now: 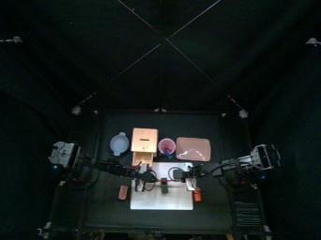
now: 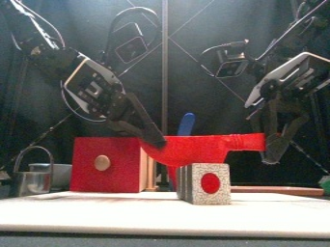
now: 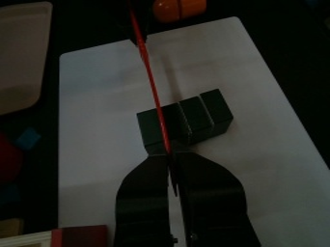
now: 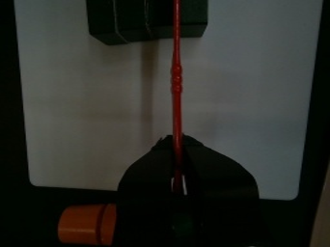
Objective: Place sushi on board then cut the sushi with the knife then place the pieces on the plate
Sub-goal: Cut the sushi into 4 pieces
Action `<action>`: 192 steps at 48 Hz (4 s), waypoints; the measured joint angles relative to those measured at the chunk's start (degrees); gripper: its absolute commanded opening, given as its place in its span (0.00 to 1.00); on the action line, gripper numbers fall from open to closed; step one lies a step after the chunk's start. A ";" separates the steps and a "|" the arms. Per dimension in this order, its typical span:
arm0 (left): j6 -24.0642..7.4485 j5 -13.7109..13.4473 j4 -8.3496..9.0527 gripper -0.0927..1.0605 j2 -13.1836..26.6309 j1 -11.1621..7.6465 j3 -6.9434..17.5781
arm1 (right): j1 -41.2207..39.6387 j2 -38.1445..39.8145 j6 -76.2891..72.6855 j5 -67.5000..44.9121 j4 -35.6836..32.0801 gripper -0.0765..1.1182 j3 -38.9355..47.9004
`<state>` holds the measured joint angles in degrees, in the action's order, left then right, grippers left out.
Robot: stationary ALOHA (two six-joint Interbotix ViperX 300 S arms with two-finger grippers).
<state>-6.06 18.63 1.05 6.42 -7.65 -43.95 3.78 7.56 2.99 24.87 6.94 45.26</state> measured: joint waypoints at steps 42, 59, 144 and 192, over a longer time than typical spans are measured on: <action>-3.34 -0.09 0.53 0.34 1.41 1.93 1.14 | -1.58 -3.25 0.00 1.32 -6.42 0.35 -1.58; -3.43 -0.44 0.26 0.34 -2.99 -1.93 0.88 | 3.69 0.09 -0.09 3.25 -3.96 0.35 -3.08; -3.69 -0.26 -2.81 0.34 4.92 -2.46 1.58 | 3.60 -9.05 -0.26 2.72 -2.90 0.35 -4.57; -3.69 -0.26 -1.14 0.34 -0.53 -5.19 1.58 | 6.77 -4.22 -0.62 11.43 1.67 0.34 -8.61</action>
<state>-9.76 18.37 -0.09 5.89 -12.83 -42.36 10.55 3.34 2.37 36.30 8.61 36.65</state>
